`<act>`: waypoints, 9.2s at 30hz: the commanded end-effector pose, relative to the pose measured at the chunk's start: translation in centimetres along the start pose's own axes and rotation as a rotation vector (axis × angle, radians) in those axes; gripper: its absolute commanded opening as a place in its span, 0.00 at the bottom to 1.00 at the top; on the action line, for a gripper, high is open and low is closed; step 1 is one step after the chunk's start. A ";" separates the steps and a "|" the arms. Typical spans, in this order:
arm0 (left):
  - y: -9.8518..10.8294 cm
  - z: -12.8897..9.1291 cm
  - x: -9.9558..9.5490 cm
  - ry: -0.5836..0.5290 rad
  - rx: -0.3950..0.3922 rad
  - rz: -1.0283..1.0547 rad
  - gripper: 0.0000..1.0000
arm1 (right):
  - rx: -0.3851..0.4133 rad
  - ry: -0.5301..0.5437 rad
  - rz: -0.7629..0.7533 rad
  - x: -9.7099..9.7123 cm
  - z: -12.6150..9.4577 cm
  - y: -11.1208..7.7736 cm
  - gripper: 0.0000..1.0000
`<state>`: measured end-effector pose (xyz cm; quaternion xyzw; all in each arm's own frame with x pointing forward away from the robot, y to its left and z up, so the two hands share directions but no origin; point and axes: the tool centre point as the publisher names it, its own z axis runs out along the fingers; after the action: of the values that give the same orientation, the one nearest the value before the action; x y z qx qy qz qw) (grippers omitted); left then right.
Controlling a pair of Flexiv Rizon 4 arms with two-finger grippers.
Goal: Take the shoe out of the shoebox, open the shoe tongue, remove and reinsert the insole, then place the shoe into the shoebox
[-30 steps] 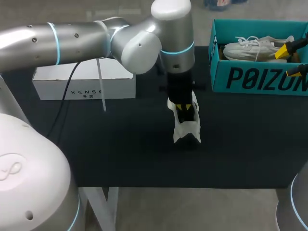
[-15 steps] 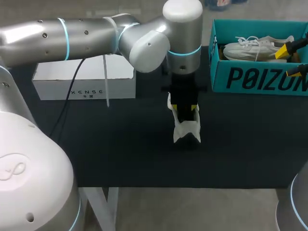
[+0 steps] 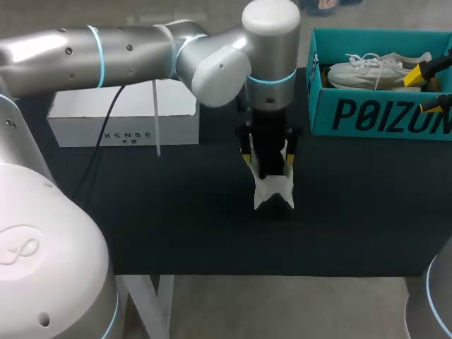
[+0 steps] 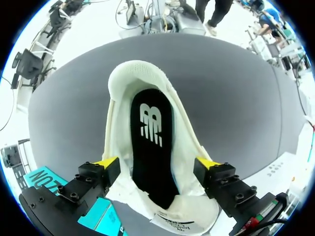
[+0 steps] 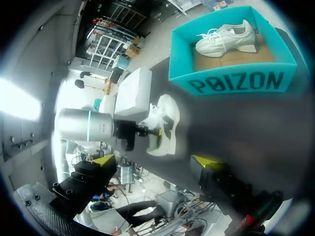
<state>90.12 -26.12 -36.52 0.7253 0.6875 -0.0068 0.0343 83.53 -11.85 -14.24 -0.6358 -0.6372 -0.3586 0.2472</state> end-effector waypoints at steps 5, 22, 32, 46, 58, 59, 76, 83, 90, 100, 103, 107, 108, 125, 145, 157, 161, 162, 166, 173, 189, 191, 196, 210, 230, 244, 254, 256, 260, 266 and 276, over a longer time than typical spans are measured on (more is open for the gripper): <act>1.2 -0.6 -0.1 0.017 -0.027 -0.007 1.00 | -0.001 -0.003 0.001 0.0 0.0 -0.1 1.00; 0.8 -1.1 0.2 0.000 -0.025 -0.048 1.00 | -0.001 -0.003 0.001 0.0 0.0 -0.1 1.00; 2.4 -1.6 0.5 -0.010 -0.048 -0.081 1.00 | -0.001 -0.003 0.001 0.0 0.0 -0.1 1.00; 3.9 -5.2 2.5 0.025 -0.093 -0.112 1.00 | -0.001 -0.003 0.001 0.0 0.0 -0.1 1.00; 8.1 -6.9 3.4 0.009 -0.227 -0.160 0.93 | -0.001 -0.003 0.001 0.0 0.0 -0.1 1.00; 8.8 -6.7 3.3 0.002 -0.241 -0.166 0.61 | -0.001 -0.003 0.001 0.0 0.0 -0.1 1.00; 7.9 -5.3 1.2 -0.018 -0.108 -0.167 0.00 | -0.001 -0.003 0.001 0.0 0.0 -0.1 1.00; 6.0 -4.9 2.3 0.014 -0.027 -0.211 0.00 | -0.001 -0.003 0.001 0.0 0.0 -0.1 1.00; 4.3 -3.5 1.8 -0.007 0.038 -0.215 0.00 | -0.001 -0.003 0.001 0.0 0.0 -0.1 1.00; 2.9 -3.3 1.7 0.001 0.097 -0.222 0.00 | -0.001 -0.003 0.001 0.0 0.0 -0.1 1.00; 3.8 -4.7 1.8 -0.001 0.073 -0.245 0.00 | -0.001 -0.003 0.001 0.0 0.0 -0.1 1.00; 5.4 -5.9 1.7 0.004 -0.012 -0.253 0.00 | -0.001 -0.003 0.001 0.0 0.0 -0.1 1.00; 5.8 -5.8 1.6 0.000 -0.041 -0.240 0.00 | -0.001 -0.003 0.001 0.0 0.0 -0.1 1.00; 1.9 -4.2 0.3 0.156 0.037 -0.455 0.00 | -0.001 -0.003 0.001 0.0 0.0 -0.1 1.00; -0.2 -7.8 1.5 -0.032 0.124 -0.792 0.00 | -0.001 -0.003 0.001 0.0 0.0 -0.1 1.00; -1.7 -7.8 2.2 -0.050 0.141 -0.917 0.00 | -0.001 -0.003 0.001 0.0 0.0 -0.1 1.00; -4.6 -8.5 2.1 -0.033 0.117 -1.072 0.00 | -0.001 -0.003 0.001 0.0 0.0 -0.1 1.00; -5.3 -8.6 1.9 -0.019 0.109 -1.111 0.00 | -0.001 -0.003 0.001 0.0 0.0 -0.1 1.00; -7.1 -9.2 1.7 -0.003 0.078 -1.198 0.00 | -0.001 -0.003 0.001 0.0 0.0 -0.1 1.00; -8.5 -9.6 2.0 -0.036 0.040 -1.274 0.00 | -0.001 -0.003 0.001 0.0 0.0 -0.1 1.00; -10.5 -6.5 0.6 -0.058 0.092 -1.315 0.76 | -0.001 -0.003 0.001 0.0 0.0 -0.1 1.00; -10.7 -6.0 0.6 -0.050 0.092 -1.334 0.80 | -0.001 -0.003 0.001 0.0 0.0 -0.1 1.00; -11.4 -4.5 0.6 -0.050 0.081 -1.414 0.87 | -0.001 -0.003 0.001 0.0 0.0 -0.1 1.00; -11.1 -1.3 0.6 -0.047 0.038 -1.489 0.78 | -0.001 -0.003 0.001 0.0 0.0 -0.1 1.00; -11.3 3.1 0.1 -0.068 0.002 -1.523 0.68 | -0.001 -0.003 0.001 0.0 0.0 -0.1 1.00; -11.5 4.5 0.6 -0.020 0.074 -1.517 0.00 | -0.001 -0.003 0.001 0.0 0.0 -0.1 1.00; -12.8 -0.7 0.9 -0.005 0.056 -1.379 0.00 | -0.001 -0.003 0.001 0.0 0.0 -0.1 1.00; -12.8 -1.5 1.1 -0.017 0.078 -1.333 0.00 | -0.001 -0.003 0.001 0.0 0.0 -0.1 1.00; -12.5 -3.0 1.9 0.028 0.101 -1.201 0.00 | -0.001 -0.003 0.001 0.0 0.0 -0.1 1.00; -12.1 -5.9 4.3 0.145 0.105 -0.974 0.00 | -0.001 -0.003 0.001 0.0 0.0 -0.1 1.00; -11.6 -10.4 6.8 0.272 0.117 -0.169 0.00 | -0.001 -0.003 0.001 0.0 0.0 -0.1 1.00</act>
<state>78.55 -18.34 -29.45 0.4153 0.9064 0.0067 -0.0767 83.53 -11.85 -14.23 -0.6358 -0.6372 -0.3586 0.2472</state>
